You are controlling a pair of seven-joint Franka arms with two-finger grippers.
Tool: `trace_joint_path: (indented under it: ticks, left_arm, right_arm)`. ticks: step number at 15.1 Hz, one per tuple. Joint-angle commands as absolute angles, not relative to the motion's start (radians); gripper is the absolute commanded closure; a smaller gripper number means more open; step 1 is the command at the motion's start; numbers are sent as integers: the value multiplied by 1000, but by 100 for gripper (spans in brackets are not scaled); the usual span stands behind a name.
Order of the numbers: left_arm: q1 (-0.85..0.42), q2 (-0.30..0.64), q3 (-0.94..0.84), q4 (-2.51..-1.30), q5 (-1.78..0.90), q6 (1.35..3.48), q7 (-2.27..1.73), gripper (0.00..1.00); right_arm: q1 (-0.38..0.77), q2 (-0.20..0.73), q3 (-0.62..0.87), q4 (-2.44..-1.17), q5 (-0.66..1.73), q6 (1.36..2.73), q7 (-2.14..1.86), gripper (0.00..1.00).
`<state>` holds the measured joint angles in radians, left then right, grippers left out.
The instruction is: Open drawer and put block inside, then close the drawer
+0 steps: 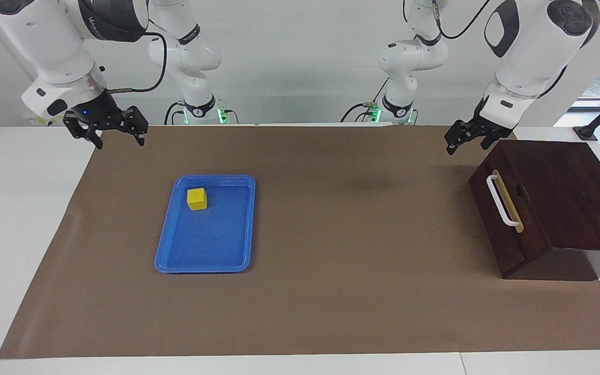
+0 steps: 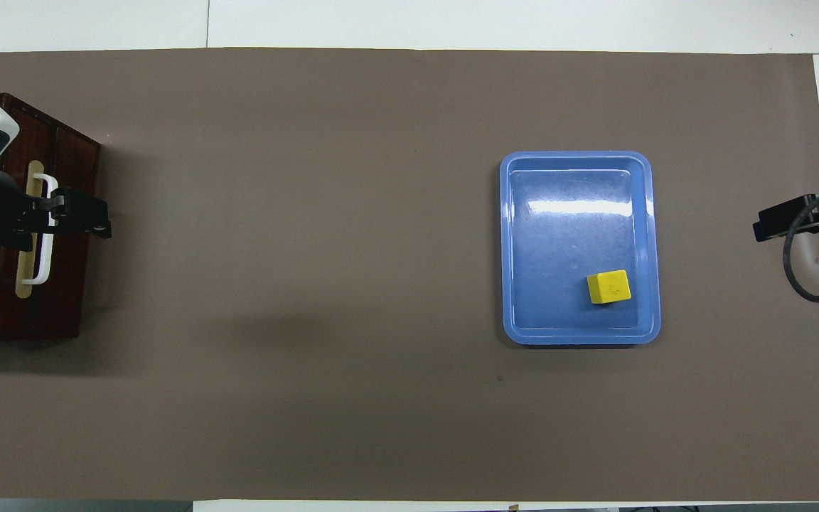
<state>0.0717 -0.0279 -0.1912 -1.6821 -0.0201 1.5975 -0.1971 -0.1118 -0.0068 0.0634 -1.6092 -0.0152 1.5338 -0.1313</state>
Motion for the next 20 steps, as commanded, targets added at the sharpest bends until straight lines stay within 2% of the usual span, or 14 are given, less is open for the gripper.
trace_joint_path:
  ticks: [1, 14, 17, 20]
  left_arm:
    - [74, -54, -187, -1707, -32, 1603, -206, 0]
    - [74, -54, -187, -1707, -32, 1603, -206, 0]
    - [74, -54, -187, -1707, -32, 1603, -204, 0]
    - [74, -54, -187, -1707, -32, 1605, -206, 0]
  right_arm:
    - [-117, -12, 69, -1606, -35, 1529, -110, 0]
    - [-114, -21, 75, -1621, -41, 1539, -101, 0]
    - [-118, -26, 75, -1637, -19, 1545, 47, 0]
    - [-143, -38, 69, -1690, 101, 1548, 269, 0]
